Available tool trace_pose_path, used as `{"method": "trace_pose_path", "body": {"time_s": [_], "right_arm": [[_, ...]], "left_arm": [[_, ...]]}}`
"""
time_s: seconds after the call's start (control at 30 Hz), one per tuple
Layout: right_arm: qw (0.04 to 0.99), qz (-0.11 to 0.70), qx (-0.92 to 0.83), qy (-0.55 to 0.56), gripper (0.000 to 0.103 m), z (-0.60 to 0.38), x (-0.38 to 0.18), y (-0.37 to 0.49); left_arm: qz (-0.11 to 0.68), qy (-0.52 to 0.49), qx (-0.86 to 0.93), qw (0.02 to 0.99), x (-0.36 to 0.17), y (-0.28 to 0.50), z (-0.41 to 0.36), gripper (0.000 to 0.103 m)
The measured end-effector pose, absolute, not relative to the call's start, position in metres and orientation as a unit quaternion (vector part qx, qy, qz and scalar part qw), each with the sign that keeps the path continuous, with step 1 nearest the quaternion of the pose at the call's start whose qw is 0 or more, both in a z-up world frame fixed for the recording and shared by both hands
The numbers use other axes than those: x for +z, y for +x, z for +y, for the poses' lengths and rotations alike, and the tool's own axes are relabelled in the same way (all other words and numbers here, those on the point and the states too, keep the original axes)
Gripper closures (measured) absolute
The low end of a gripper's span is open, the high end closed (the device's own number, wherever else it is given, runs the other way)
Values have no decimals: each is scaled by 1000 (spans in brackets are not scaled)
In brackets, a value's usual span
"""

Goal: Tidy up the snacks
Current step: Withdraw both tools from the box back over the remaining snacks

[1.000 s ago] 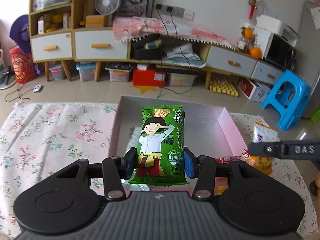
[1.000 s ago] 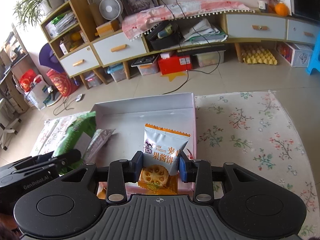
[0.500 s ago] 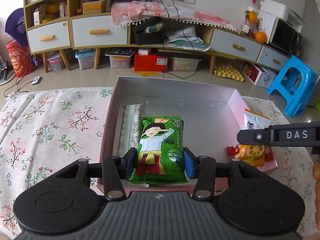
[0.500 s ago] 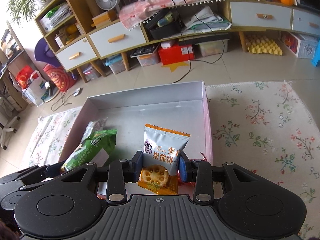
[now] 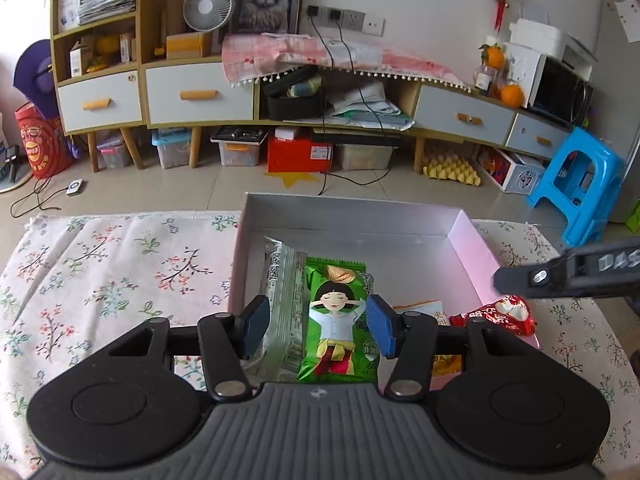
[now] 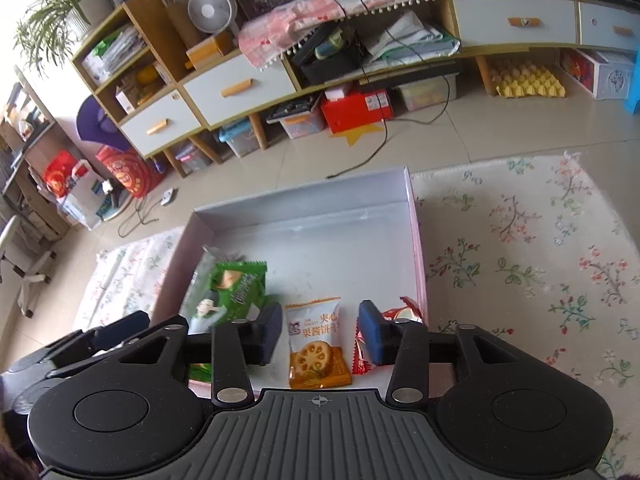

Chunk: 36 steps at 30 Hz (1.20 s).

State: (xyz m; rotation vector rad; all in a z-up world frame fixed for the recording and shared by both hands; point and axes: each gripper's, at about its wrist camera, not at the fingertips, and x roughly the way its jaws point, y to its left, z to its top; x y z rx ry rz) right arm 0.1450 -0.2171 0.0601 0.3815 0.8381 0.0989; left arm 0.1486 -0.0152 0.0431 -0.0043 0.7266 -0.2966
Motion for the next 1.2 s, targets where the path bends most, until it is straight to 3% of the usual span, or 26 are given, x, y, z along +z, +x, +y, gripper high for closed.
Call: {"method": "trace_pose_path", "body": {"time_s": [0.2,0.53,1.2], "right_arm": [[896,390,62,201,49,-223,88,124],[890,404,56,205,48,-233,100,70],[886,424,65,176,43,-222,80,-5]], "left_arm": [[360,-16,-137,923,52,133,-8,42],[385,-1,-96,918,66,85,-4,24],[425,-24,-139,894,40,42,-18,25]]}}
